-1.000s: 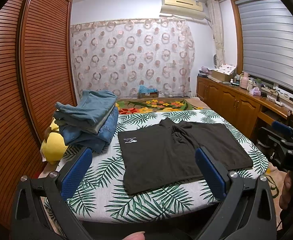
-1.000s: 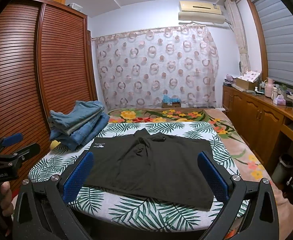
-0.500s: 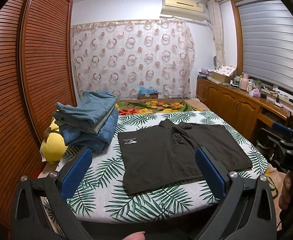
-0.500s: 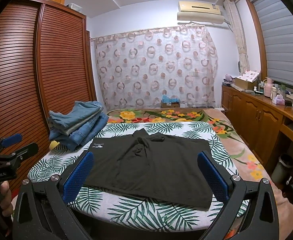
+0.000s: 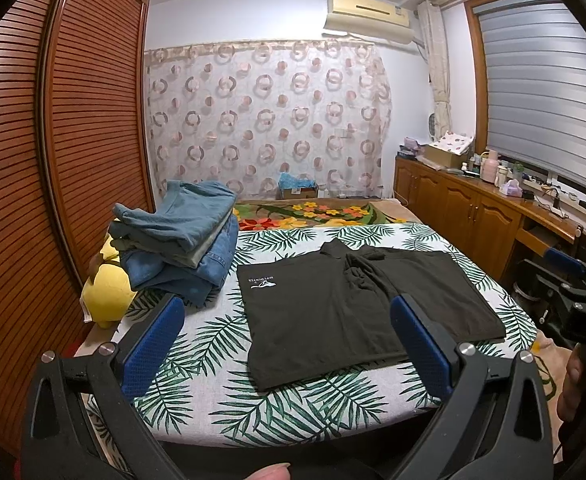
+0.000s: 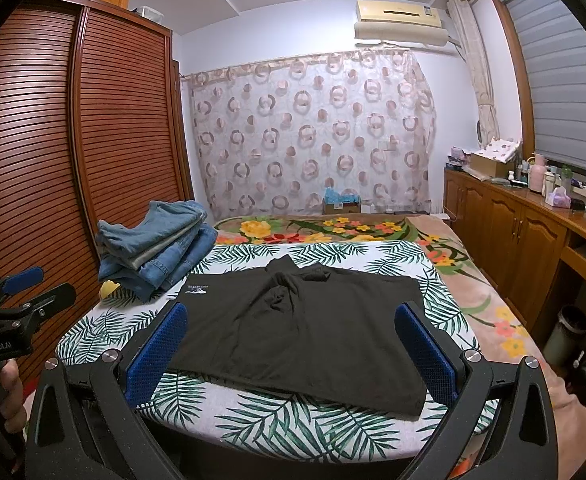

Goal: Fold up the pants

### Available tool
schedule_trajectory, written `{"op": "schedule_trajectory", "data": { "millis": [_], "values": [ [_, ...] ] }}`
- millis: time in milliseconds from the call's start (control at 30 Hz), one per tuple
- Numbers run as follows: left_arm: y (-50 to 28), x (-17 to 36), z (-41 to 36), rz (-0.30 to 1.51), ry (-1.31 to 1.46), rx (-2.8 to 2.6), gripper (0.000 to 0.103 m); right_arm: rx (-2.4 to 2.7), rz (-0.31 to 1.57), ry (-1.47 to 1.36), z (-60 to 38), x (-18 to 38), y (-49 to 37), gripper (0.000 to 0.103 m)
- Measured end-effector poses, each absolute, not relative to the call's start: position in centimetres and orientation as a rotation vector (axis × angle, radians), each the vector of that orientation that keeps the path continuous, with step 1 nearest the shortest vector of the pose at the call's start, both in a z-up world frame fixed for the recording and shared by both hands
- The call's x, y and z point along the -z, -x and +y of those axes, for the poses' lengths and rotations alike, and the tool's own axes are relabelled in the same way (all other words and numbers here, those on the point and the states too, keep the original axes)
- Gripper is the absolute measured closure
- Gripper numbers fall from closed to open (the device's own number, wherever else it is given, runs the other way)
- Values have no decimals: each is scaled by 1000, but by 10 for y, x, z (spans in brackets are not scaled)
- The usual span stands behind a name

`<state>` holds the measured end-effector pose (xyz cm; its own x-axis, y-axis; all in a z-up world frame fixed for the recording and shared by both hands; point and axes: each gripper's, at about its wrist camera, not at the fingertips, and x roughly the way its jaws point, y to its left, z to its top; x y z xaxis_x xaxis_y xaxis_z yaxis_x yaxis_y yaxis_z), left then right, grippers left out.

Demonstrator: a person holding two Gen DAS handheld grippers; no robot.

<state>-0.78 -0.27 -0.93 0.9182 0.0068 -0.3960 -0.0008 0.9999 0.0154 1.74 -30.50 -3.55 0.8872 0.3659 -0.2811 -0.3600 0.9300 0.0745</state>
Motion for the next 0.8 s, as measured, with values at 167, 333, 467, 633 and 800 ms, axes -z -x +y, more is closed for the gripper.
{"op": "schedule_trajectory", "data": {
  "millis": [167, 333, 467, 633, 800],
  "values": [
    [8, 8, -2, 408, -13, -4, 0, -377, 296, -20, -305, 35, -18, 0],
    [8, 9, -2, 407, -12, -3, 0, -377, 295, -20, -304, 35, -17, 0],
    [8, 8, -1, 407, -11, -3, 0, -377, 294, -20, -304, 35, -18, 0],
    [8, 9, -2, 408, -11, -5, 0, -376, 292, -21, -305, 34, -17, 0],
    [5, 1, 0, 409, -8, -7, 0, -377, 288, -20, -304, 33, -18, 0]
  ]
}}
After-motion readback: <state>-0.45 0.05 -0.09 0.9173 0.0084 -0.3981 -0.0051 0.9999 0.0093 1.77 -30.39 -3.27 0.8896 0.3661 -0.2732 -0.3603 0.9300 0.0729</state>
